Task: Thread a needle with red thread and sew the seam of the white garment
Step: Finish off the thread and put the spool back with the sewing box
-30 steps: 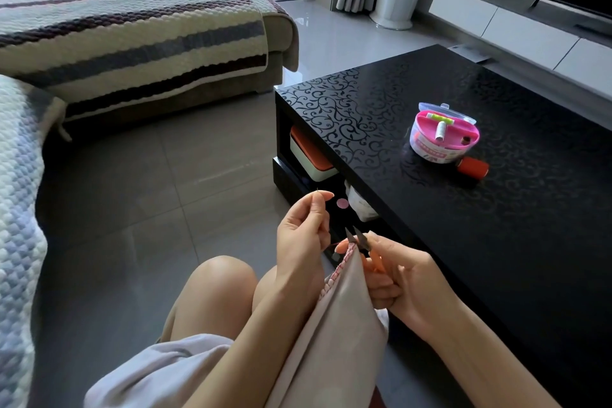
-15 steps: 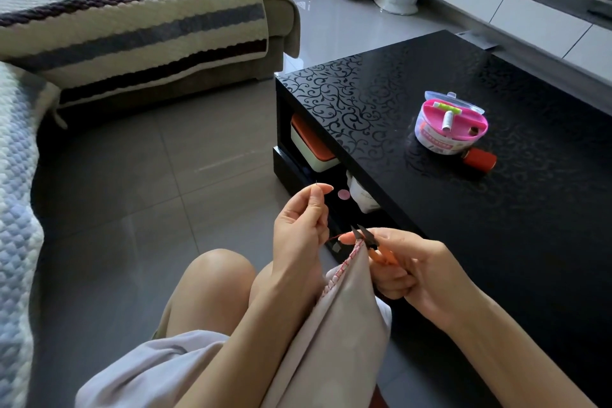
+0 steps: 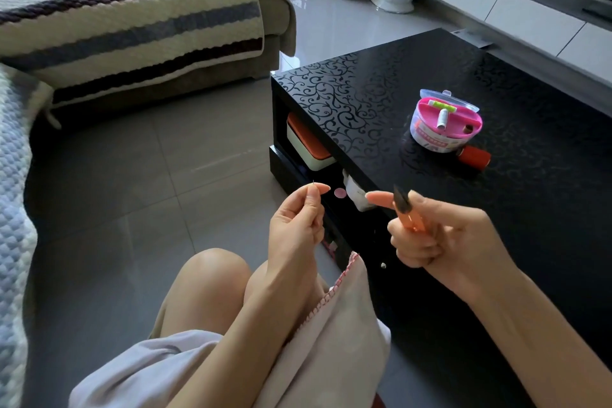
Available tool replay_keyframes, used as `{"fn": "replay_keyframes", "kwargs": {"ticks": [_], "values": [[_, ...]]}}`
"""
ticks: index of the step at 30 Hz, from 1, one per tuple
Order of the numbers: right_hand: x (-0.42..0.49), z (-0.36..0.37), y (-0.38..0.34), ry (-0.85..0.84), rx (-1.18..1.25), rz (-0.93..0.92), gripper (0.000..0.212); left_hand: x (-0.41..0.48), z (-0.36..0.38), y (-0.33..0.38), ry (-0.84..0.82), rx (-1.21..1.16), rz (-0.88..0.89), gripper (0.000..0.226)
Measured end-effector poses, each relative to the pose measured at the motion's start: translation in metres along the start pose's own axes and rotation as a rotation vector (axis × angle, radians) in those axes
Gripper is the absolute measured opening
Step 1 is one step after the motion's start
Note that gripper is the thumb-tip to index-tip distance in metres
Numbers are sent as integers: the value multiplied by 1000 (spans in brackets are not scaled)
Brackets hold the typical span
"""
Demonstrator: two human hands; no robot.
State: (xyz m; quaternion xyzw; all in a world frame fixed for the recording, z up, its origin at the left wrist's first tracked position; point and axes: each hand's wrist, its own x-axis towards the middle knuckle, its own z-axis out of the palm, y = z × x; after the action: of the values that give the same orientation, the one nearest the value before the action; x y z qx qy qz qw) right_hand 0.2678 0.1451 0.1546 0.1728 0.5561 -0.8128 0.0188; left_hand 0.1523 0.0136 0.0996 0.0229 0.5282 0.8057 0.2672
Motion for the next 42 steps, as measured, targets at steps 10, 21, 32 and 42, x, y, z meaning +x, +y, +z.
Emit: {"fn": "replay_keyframes", "kwargs": {"ticks": [10,21,32,42], "values": [[16,25,20,459,-298,-299,15,7,21,20,-218,-221,-330,23],[28,4,-4,584,-239,-436,17,22,84,38,-385,-13,-488,19],[41,-75,-59,722,-316,-442,12,77,145,31,-500,322,-215,17],[58,-178,-114,1028,-436,-477,11,158,194,-22,-434,1115,273,12]]}}
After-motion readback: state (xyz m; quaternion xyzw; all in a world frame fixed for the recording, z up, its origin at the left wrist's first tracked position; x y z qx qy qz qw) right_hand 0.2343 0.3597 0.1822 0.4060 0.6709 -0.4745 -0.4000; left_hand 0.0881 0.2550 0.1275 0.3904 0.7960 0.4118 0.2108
